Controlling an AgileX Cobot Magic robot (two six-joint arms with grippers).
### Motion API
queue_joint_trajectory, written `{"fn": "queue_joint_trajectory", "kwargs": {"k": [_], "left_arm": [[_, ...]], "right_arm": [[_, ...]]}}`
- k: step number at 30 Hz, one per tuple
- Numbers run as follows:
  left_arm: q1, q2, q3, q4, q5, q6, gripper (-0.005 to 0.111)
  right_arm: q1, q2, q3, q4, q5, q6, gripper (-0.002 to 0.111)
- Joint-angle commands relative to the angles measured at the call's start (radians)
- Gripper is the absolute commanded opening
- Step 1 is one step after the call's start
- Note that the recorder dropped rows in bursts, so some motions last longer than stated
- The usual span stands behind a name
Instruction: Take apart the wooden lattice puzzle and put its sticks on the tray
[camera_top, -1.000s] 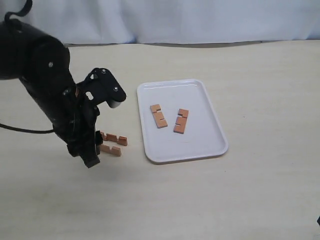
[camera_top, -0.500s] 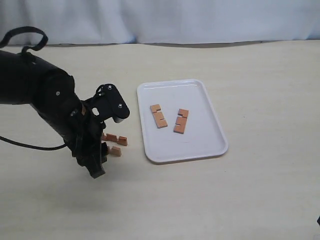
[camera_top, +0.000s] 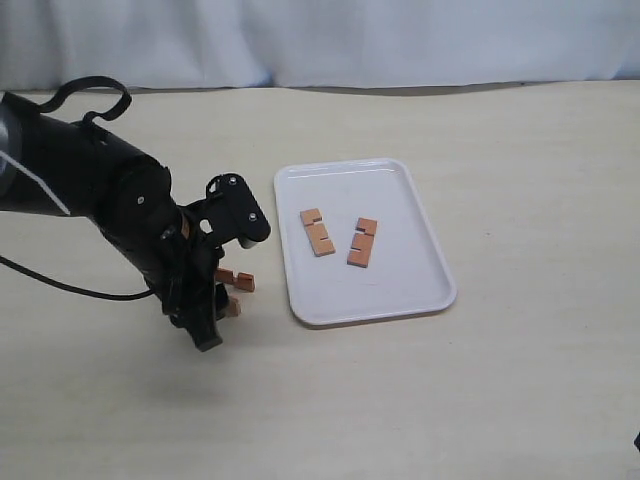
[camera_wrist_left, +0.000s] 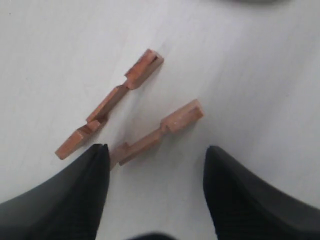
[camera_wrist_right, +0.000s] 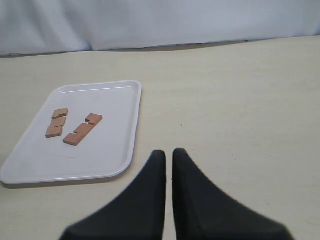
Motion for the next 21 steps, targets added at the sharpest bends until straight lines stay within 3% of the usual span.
{"fn": "queue_joint_trajectory", "kwargs": {"k": [1, 11, 21], "left_arm": [[-0.001, 0.001, -0.008, 0.030, 0.017, -0.011, 0.054], [-0.001, 0.001, -0.111, 0.033, 0.124, -0.108, 0.054], [-0.001, 0.001, -0.111, 0.033, 0.155, -0.104, 0.054]], "right_arm": [[-0.006, -0.004, 0.002, 0.000, -0.002, -0.002, 0.005], [-0.006, -0.004, 0.002, 0.000, -0.002, -0.002, 0.005], [-0.006, -0.004, 0.002, 0.000, -0.002, -0.002, 0.005]]}}
